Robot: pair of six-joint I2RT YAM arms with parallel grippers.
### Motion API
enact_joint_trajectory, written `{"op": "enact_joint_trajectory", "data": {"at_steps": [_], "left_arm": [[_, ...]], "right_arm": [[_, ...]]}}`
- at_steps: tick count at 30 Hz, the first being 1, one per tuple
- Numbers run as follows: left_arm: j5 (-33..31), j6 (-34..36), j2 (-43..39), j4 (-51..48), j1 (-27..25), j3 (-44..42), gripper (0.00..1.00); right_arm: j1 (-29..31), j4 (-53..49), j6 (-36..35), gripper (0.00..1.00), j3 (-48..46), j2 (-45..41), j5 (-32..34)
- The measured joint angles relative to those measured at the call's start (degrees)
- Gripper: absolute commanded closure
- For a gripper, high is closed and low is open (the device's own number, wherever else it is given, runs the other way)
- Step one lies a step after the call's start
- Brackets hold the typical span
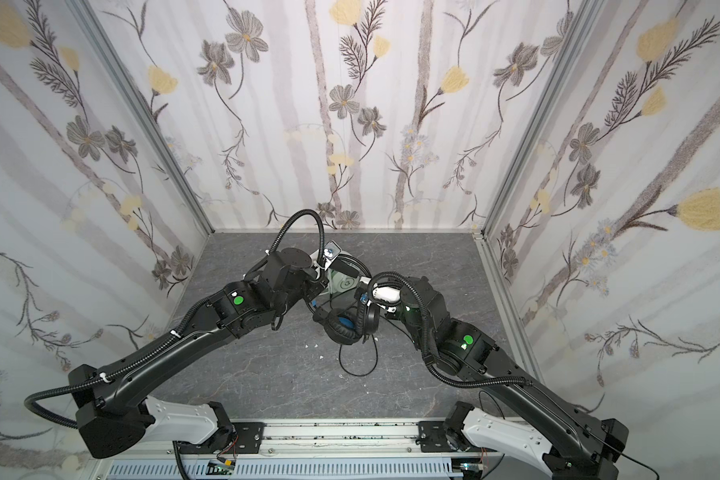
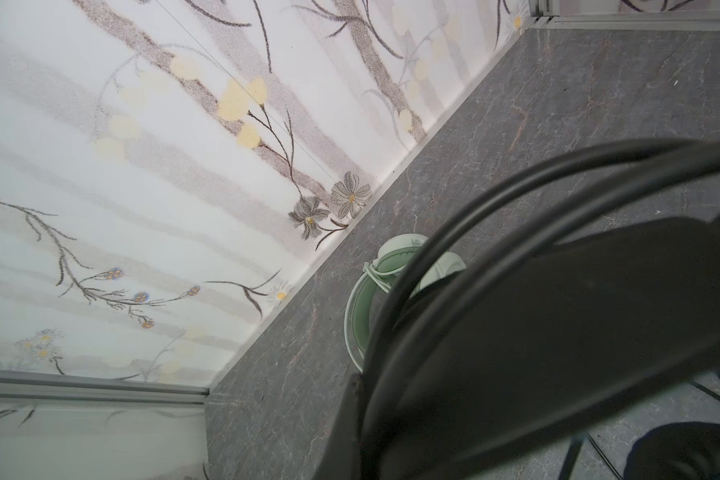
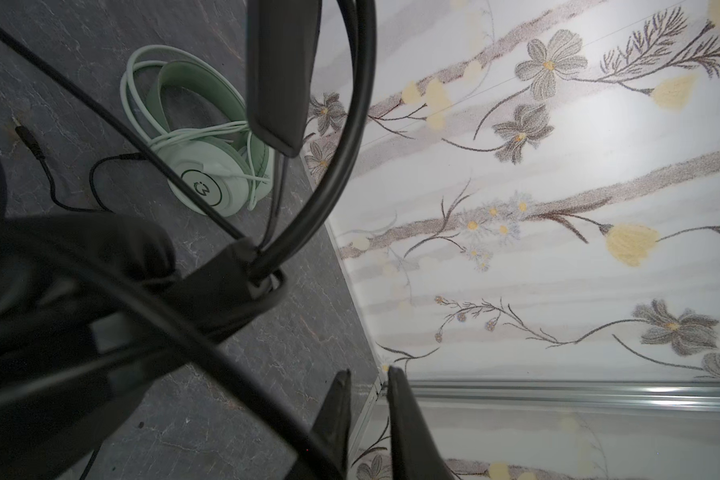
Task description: Wrap the headphones
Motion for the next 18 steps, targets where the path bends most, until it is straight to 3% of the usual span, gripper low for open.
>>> {"op": "enact_joint_trajectory", "data": {"at_steps": [12,18], "left_arm": [[4.5,-1.7,-1.8,-2.3,0.1,-0.3,1.0],[6.2,-3.5,-2.5,-2.7,0.3,0.0,1.0]], "right_arm": [[-6.7,3.5,6.9,0.78,-0.2,1.7,-5.4],[-10.1,6.1,11.3,0.71,-1.6,1.8,-8.2]]}}
